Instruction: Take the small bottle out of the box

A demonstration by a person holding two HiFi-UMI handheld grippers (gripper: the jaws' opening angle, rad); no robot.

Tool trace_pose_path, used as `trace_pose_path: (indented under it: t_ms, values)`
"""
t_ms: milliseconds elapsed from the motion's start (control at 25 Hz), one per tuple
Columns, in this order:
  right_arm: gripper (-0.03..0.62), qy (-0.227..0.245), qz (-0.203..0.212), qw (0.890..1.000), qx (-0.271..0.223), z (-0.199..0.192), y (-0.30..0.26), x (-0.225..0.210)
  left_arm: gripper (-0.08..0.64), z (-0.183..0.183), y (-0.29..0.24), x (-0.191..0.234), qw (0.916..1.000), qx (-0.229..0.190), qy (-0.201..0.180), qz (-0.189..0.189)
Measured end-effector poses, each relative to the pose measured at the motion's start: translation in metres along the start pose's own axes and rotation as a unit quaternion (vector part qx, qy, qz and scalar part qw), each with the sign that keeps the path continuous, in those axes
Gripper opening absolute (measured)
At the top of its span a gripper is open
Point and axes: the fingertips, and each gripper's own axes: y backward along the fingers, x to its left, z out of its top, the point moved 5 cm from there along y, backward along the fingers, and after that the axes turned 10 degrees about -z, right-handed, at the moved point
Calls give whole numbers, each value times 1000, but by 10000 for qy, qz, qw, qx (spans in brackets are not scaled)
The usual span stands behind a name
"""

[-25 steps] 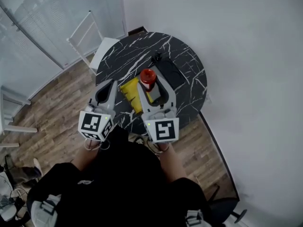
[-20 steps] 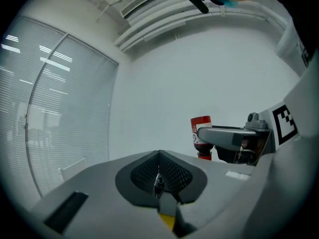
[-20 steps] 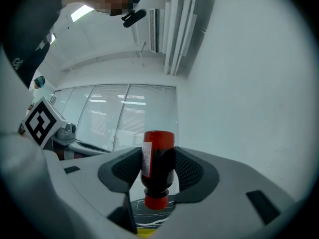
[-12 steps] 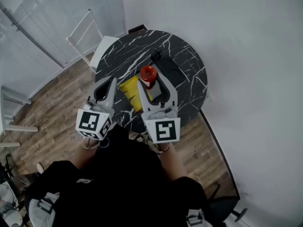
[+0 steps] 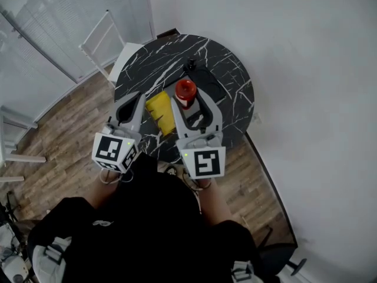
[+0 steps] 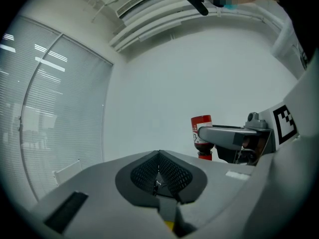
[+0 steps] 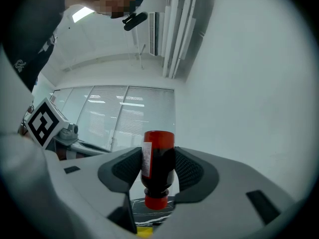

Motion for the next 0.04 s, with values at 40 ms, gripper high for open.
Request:
trace_pose_path:
  t_ms: [40]
  values:
    - [193, 5, 10, 10000, 16, 0, 1, 0, -2, 0, 0, 0, 10000, 7, 3, 25]
